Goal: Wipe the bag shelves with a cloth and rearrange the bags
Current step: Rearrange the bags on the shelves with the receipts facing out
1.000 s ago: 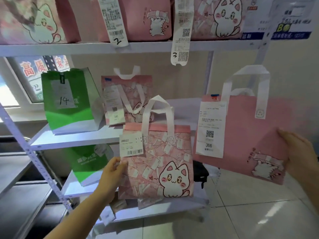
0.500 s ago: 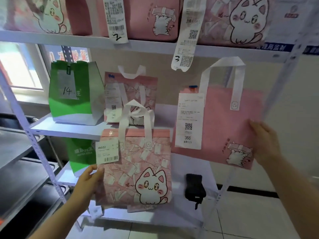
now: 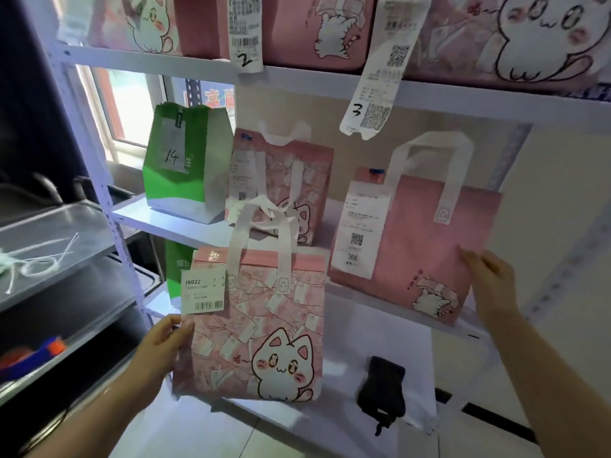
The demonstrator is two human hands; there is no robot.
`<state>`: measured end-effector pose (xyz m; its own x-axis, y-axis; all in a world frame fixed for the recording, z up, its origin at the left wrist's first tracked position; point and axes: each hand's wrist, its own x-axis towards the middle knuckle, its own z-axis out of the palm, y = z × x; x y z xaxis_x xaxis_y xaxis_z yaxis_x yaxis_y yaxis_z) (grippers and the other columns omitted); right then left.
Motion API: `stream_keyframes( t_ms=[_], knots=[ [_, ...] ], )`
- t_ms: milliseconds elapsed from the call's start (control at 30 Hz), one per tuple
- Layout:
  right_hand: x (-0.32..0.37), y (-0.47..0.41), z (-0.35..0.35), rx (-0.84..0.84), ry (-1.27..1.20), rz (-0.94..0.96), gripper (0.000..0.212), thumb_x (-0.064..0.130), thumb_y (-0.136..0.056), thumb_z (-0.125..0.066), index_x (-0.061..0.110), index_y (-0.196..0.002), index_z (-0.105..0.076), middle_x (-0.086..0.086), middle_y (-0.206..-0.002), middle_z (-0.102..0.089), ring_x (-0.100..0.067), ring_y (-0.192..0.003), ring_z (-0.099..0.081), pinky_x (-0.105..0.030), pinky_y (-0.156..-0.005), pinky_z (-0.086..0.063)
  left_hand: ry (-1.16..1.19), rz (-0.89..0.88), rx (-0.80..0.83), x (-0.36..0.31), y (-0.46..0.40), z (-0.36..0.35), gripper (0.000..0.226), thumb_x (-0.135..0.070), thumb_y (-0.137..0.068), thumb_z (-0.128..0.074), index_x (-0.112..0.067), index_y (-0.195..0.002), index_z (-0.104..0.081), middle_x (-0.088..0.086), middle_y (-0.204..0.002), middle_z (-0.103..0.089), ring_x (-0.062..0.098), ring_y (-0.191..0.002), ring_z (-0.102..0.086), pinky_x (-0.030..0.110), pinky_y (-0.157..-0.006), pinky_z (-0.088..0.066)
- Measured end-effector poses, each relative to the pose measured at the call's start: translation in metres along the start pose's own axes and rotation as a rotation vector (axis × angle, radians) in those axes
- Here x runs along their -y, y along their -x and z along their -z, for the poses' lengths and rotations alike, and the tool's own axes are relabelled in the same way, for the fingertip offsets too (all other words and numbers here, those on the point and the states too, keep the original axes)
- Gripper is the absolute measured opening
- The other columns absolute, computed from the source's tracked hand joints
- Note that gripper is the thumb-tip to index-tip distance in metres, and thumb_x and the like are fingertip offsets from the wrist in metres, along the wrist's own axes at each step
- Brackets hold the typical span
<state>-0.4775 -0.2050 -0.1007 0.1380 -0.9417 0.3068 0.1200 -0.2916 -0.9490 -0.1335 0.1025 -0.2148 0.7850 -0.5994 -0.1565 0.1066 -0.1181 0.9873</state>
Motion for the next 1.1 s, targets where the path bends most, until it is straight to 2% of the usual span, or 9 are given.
stream_keyframes(
  t_ms=[167, 233, 333, 433, 667, 733, 800, 933, 1100],
  knots=[
    [-0.014, 0.002, 0.0, 0.014, 0.061, -0.015, 0.011, 0.022, -0.092, -0.059, 0.021, -0.083, -0.066, 0.017, -0.07, -0.067, 0.007, -0.062, -0.058, -0.01, -0.057, -0.047, -0.006, 0.038, 0.015, 0.004, -0.001, 0.0, 0.019, -0.017, -0.095, -0.052, 0.0, -0.101, -0.057, 0.017, -0.092, -0.07, 0.036, -0.079, -0.068, 0.042, -0.064, -0.055],
    [-0.014, 0.006, 0.002, 0.021, 0.095, -0.017, 0.01, 0.026, -0.091, -0.06, 0.019, -0.087, -0.066, 0.012, -0.077, -0.065, 0.005, -0.064, -0.059, -0.012, -0.059, -0.047, -0.009, 0.058, 0.037, 0.005, -0.003, 0.003, 0.02, -0.018, -0.095, -0.052, 0.001, -0.102, -0.057, 0.018, -0.095, -0.07, 0.035, -0.08, -0.067, 0.039, -0.063, -0.053],
    [-0.013, 0.019, 0.006, 0.06, 0.128, -0.038, 0.016, 0.026, -0.092, -0.058, 0.012, -0.097, -0.064, 0.007, -0.085, -0.065, 0.004, -0.068, -0.063, -0.011, -0.059, -0.048, -0.015, 0.073, 0.066, 0.004, -0.01, 0.012, 0.02, -0.016, -0.095, -0.051, 0.001, -0.103, -0.057, 0.016, -0.094, -0.07, 0.032, -0.079, -0.065, 0.038, -0.063, -0.052],
    [-0.02, 0.039, 0.007, 0.039, 0.151, -0.069, 0.025, 0.027, -0.091, -0.059, 0.019, -0.115, -0.063, 0.006, -0.108, -0.068, -0.001, -0.091, -0.066, -0.026, -0.078, -0.053, -0.047, 0.066, 0.101, 0.004, -0.019, 0.023, 0.016, -0.015, -0.096, -0.051, -0.002, -0.1, -0.059, 0.015, -0.092, -0.07, 0.029, -0.075, -0.065, 0.037, -0.062, -0.051],
    [-0.036, 0.086, -0.012, -0.155, 0.222, -0.136, 0.075, 0.054, -0.083, -0.063, 0.031, -0.146, -0.031, 0.004, -0.151, -0.036, -0.014, -0.136, -0.037, -0.045, -0.111, -0.033, -0.07, 0.083, 0.262, 0.011, -0.049, 0.043, 0.018, -0.018, -0.095, -0.052, -0.004, -0.102, -0.06, 0.021, -0.097, -0.069, 0.034, -0.087, -0.063, 0.039, -0.072, -0.047],
    [-0.034, 0.101, -0.023, -0.268, 0.201, -0.166, 0.07, 0.04, -0.088, -0.062, 0.026, -0.148, -0.027, 0.001, -0.153, -0.032, -0.014, -0.137, -0.033, -0.042, -0.114, -0.029, -0.086, 0.083, 0.318, 0.01, -0.058, 0.05, 0.017, -0.021, -0.096, -0.051, -0.007, -0.101, -0.061, 0.018, -0.095, -0.072, 0.033, -0.083, -0.066, 0.036, -0.068, -0.049],
    [-0.032, 0.12, -0.04, -0.298, 0.183, -0.178, 0.06, 0.033, -0.089, -0.063, 0.025, -0.143, -0.037, 0.002, -0.147, -0.041, -0.013, -0.133, -0.04, -0.041, -0.112, -0.032, -0.088, 0.092, 0.36, 0.011, -0.066, 0.059, 0.015, -0.02, -0.096, -0.05, -0.01, -0.098, -0.062, 0.016, -0.091, -0.073, 0.03, -0.078, -0.067, 0.033, -0.062, -0.05],
    [-0.039, 0.165, -0.089, -0.263, 0.171, -0.294, 0.043, 0.024, -0.089, -0.062, 0.023, -0.131, -0.053, 0.004, -0.131, -0.055, -0.012, -0.118, -0.051, -0.031, -0.104, -0.036, -0.091, 0.141, 0.418, 0.019, -0.089, 0.078, 0.016, -0.022, -0.097, -0.05, -0.016, -0.093, -0.064, 0.019, -0.093, -0.071, 0.035, -0.083, -0.064, 0.04, -0.073, -0.044],
    [-0.068, 0.218, -0.173, 0.039, 0.212, -0.567, 0.041, 0.038, -0.089, -0.06, 0.024, -0.127, -0.053, 0.002, -0.123, -0.059, -0.016, -0.111, -0.058, -0.035, -0.1, -0.044, -0.078, 0.177, 0.507, 0.032, -0.103, 0.092, 0.012, -0.019, -0.096, -0.052, -0.011, -0.096, -0.061, 0.016, -0.09, -0.067, 0.028, -0.079, -0.059, 0.033, -0.067, -0.045]
  ],
)
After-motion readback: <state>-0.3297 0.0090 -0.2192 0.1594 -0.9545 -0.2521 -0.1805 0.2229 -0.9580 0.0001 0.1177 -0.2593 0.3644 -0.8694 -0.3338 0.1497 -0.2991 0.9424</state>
